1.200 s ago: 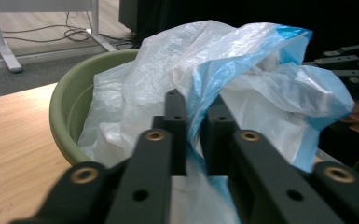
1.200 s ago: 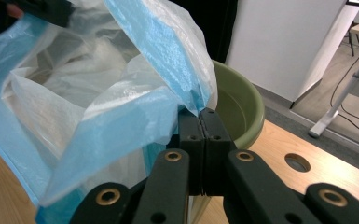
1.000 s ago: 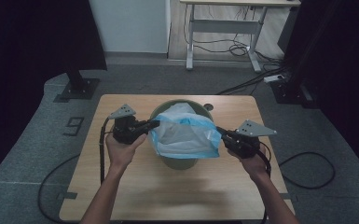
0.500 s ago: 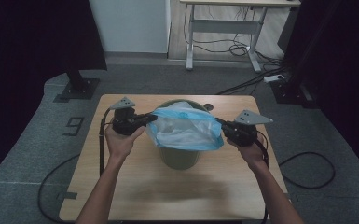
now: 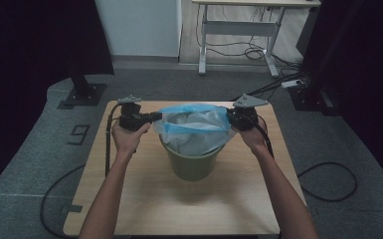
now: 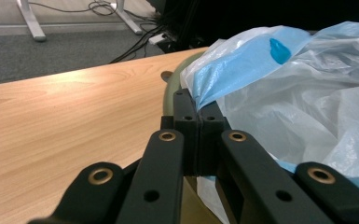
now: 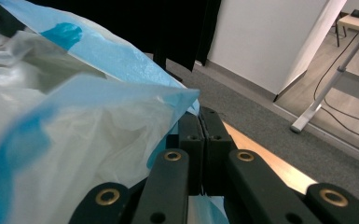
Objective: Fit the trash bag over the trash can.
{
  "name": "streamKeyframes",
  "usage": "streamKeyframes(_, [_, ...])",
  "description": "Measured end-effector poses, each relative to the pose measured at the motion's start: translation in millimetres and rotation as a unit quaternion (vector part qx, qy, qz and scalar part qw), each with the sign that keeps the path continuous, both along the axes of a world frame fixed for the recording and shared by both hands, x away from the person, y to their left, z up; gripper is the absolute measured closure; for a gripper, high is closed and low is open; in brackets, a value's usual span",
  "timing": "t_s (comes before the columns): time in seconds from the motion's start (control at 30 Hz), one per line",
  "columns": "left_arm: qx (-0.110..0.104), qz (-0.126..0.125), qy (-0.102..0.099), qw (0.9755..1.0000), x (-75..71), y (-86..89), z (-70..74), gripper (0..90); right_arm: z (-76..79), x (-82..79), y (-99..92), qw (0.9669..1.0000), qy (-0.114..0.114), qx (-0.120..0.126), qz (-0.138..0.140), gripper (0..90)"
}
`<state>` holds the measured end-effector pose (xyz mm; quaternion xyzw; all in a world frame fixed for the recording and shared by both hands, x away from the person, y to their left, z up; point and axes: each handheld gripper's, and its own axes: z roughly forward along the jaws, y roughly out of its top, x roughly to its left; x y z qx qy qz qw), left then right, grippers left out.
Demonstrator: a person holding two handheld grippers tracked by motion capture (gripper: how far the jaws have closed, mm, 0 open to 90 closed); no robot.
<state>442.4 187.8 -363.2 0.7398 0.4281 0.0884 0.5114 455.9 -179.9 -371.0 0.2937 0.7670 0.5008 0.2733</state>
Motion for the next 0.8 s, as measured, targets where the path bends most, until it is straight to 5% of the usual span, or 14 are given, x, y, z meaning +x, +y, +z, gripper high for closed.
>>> streamKeyframes(0.37, [0.005, 0.018, 0.024, 0.9995, 14.0, 9.4, -11.3, 88.9, -11.6, 30.1, 13.0, 0.9996, 0.014, -0.024, -0.007, 85.3])
streamKeyframes(0.6, [0.011, 0.018, 0.044, 0.9988, 20.9, 8.8, -20.2, 88.7, -19.0, 40.4, 8.0, 0.9993, 0.038, -0.003, 0.004, 86.0])
streamKeyframes(0.8, [0.009, 0.013, 0.065, 0.9978, 26.6, 7.7, -31.4, 88.8, -32.3, 53.6, 2.6, 0.9952, 0.091, 0.029, 0.021, 87.4])
